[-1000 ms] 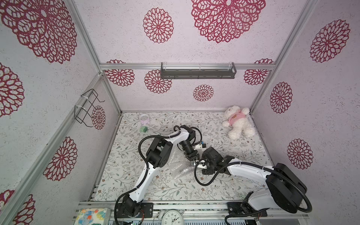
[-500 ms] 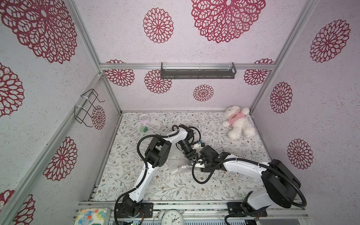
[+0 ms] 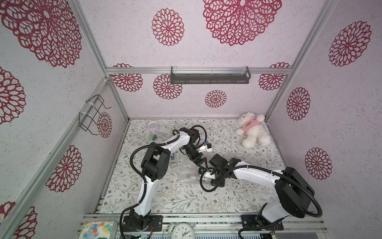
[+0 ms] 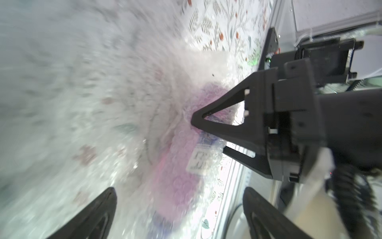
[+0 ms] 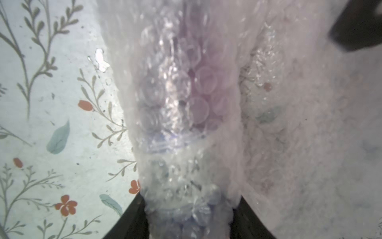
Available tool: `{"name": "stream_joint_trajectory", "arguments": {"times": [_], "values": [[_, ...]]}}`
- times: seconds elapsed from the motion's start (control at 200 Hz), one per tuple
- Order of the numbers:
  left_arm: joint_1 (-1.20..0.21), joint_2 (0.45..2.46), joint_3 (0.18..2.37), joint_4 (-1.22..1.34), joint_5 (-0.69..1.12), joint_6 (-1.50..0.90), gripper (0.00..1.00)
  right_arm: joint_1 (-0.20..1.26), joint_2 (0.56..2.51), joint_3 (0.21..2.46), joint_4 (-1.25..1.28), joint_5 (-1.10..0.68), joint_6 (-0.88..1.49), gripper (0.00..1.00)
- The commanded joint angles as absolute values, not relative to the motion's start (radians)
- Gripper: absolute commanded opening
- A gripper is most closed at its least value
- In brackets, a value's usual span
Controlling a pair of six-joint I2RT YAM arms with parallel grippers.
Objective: Wrap wine bottles in bubble wrap
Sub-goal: Wrap the wine bottle in bubble wrap.
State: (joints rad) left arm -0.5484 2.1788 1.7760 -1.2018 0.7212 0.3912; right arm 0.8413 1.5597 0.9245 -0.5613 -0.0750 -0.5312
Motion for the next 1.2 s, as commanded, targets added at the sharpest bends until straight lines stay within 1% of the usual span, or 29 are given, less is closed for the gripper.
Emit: {"name": "stream_joint_trajectory", "arguments": {"times": [0.0, 0.035, 0.06, 0.11, 0.165, 0.275, 0.42, 0.49, 0.555, 0.655, 0.711, 0.796, 0.876, 0.936, 1.061, 1.196], "values": [[-0.496, 2.026, 1.676, -1.000, 0.583, 0.302, 0.97, 0.854, 1.624, 0.922, -0.729, -0.210, -0.427, 0.26], [-0.479, 1.976, 1.619, -0.922, 0.516, 0.262, 0.97, 0.853, 1.631, 0.926, -0.734, -0.224, -0.415, 0.26], [-0.468, 1.902, 1.573, -0.861, 0.468, 0.239, 0.97, 0.852, 1.636, 0.928, -0.735, -0.238, -0.406, 0.25], [-0.451, 1.795, 1.461, -0.713, 0.327, 0.181, 0.97, 0.844, 1.645, 0.933, -0.739, -0.276, -0.394, 0.25], [-0.452, 1.671, 1.322, -0.550, 0.216, 0.183, 0.97, 0.828, 1.656, 0.933, -0.746, -0.336, -0.391, 0.25], [-0.474, 1.455, 1.066, -0.264, 0.097, 0.212, 0.97, 0.800, 1.691, 0.967, -0.783, -0.401, -0.397, 0.25], [-0.524, 1.301, 0.904, -0.111, -0.024, 0.241, 0.97, 0.728, 1.739, 1.015, -0.803, -0.528, -0.369, 0.25], [-0.528, 1.283, 0.870, -0.097, -0.023, 0.220, 0.97, 0.695, 1.757, 1.029, -0.811, -0.594, -0.359, 0.24], [-0.525, 1.287, 0.865, -0.136, -0.007, 0.201, 0.97, 0.676, 1.770, 1.036, -0.815, -0.623, -0.353, 0.24], [-0.538, 1.301, 0.873, -0.216, 0.163, 0.238, 0.97, 0.646, 1.792, 1.043, -0.824, -0.659, -0.348, 0.24], [-0.587, 1.290, 0.853, -0.212, 0.215, 0.299, 0.97, 0.630, 1.809, 1.049, -0.834, -0.680, -0.347, 0.24], [-0.714, 1.276, 0.785, -0.173, 0.132, 0.470, 0.97, 0.615, 1.837, 1.063, -0.849, -0.685, -0.349, 0.24], [-0.798, 1.292, 0.729, -0.137, 0.042, 0.599, 0.97, 0.609, 1.858, 1.074, -0.853, -0.677, -0.350, 0.25], [-0.835, 1.304, 0.687, -0.081, -0.012, 0.642, 1.00, 0.607, 1.868, 1.080, -0.858, -0.666, -0.350, 0.25], [-0.907, 1.341, 0.603, 0.052, -0.057, 0.765, 0.98, 0.600, 1.878, 1.087, -0.858, -0.654, -0.352, 0.25], [-0.974, 1.446, 0.599, 0.132, -0.081, 0.862, 0.97, 0.591, 1.880, 1.097, -0.857, -0.661, -0.360, 0.26]]}}
